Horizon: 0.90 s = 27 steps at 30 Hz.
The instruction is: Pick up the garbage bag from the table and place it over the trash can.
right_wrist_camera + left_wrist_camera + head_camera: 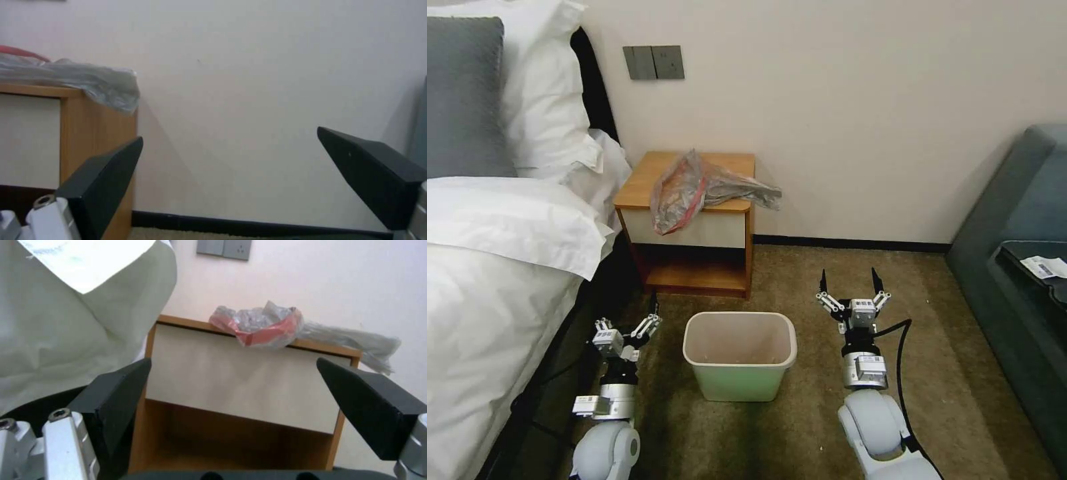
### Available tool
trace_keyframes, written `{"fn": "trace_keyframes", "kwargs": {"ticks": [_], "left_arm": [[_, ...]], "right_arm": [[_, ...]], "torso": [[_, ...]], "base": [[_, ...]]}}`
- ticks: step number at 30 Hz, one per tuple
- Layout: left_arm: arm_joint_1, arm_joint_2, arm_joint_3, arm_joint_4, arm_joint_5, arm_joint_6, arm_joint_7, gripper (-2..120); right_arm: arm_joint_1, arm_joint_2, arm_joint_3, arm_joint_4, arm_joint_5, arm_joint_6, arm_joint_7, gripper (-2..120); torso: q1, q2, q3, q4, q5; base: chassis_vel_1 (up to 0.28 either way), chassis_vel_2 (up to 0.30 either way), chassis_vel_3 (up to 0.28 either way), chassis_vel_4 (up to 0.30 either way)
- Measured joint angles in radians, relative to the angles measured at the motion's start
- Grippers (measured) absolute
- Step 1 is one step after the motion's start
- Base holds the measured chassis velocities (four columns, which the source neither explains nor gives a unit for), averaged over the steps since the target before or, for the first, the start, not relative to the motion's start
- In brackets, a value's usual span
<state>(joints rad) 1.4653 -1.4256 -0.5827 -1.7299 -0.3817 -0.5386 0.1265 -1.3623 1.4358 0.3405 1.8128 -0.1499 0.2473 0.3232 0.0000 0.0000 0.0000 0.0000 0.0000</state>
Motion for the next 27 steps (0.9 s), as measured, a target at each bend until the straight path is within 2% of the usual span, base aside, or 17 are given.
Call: {"fn": "trace_keyframes", "kwargs": {"ticks": [27], "left_arm": [[0.0, 0.0, 0.0, 0.0, 0.0, 0.0, 0.0, 93]], "right_arm": [[0.0, 0.0, 0.0, 0.0, 0.0, 0.0, 0.0, 100]], "torso": [[0.0, 0.0, 0.0, 0.0001, 0.0]], "base": [[0.0, 0.0, 0.0, 0.0]]}}
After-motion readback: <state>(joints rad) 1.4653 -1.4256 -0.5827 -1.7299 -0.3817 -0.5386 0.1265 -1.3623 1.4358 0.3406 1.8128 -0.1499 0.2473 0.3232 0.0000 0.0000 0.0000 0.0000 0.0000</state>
